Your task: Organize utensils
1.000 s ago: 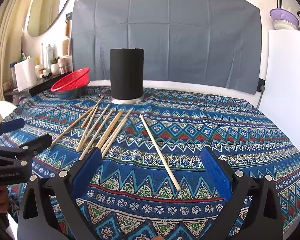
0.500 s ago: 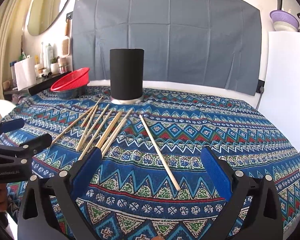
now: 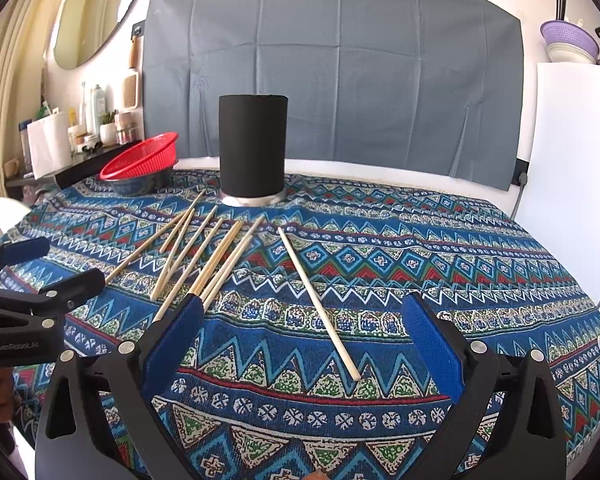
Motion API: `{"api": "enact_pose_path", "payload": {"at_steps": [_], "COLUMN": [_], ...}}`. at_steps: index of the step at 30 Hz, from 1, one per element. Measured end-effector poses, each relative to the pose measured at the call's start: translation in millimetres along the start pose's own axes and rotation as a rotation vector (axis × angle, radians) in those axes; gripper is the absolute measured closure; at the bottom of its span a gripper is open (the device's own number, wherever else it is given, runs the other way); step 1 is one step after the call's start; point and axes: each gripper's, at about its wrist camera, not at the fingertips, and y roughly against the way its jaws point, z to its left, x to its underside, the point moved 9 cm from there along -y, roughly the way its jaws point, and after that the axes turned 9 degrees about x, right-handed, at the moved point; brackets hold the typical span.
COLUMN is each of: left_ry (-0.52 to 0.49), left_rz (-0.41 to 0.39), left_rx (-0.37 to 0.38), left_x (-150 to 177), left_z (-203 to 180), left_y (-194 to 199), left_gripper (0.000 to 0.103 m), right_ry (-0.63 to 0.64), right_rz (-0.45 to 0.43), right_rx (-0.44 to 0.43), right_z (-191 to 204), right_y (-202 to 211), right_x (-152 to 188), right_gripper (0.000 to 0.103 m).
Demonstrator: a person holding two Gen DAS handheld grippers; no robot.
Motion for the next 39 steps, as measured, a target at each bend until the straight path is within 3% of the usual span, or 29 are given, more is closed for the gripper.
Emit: {"api": "enact_pose_path", "payload": {"at_steps": [13,25,33,39], "left_ry": [-0.005,0.031,0.092,0.114], "left_rz": [0.001,0.075,0.175,0.282], "left_rx": [-0.005,0.026,0.049,0.043], "left_x": [1.1,5.7,6.9,-2.4], "left_z": [-1.4,3.3,16.5,38.6], "left_y": [-0.5,-12.3,-25.5,-30.8], "left_gripper": [0.006,0.006,0.006,0.006], "right_ry": [0.013,-0.005,0.0,0.042], "right_rz": [0.024,0.066,0.101,0.191], "right_rx": [-0.008,-0.01,0.025,-0.023], "right_z": [2.8,1.0,-2.8,-6.4], "right_y": [-4.1,-9.9,-13.6,-21.6], "right_x": [1.9,4.2,6.0,-3.7], "right_gripper": [0.008,0.008,0.008,0.008]}}
